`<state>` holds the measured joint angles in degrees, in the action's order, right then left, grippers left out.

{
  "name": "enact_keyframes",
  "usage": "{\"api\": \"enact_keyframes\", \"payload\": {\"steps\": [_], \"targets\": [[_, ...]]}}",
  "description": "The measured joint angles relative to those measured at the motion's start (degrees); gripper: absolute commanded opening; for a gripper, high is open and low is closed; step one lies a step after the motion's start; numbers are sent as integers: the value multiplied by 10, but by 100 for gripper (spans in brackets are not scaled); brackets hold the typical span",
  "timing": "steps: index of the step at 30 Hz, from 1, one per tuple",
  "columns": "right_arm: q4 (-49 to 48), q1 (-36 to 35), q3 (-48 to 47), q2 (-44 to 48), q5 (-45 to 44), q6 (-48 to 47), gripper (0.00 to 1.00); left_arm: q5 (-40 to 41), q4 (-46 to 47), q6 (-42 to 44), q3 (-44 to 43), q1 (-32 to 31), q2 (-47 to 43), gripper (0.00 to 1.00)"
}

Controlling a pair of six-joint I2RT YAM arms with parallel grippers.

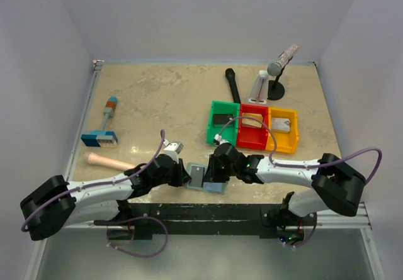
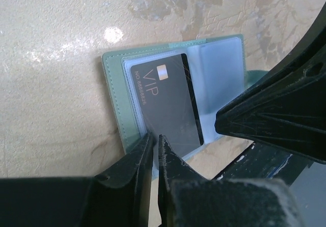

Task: Take the credit cards out of the card holder
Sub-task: Remove the credit card from the card holder.

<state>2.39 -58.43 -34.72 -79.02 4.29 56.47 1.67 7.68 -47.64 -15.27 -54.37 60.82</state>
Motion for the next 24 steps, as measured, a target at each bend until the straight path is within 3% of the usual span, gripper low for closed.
{"api": "enact_keyframes", "payload": {"steps": [24], "targets": [[-76, 30, 39, -23, 19, 26, 23, 11, 35, -25, 30, 0, 11, 10]]}}
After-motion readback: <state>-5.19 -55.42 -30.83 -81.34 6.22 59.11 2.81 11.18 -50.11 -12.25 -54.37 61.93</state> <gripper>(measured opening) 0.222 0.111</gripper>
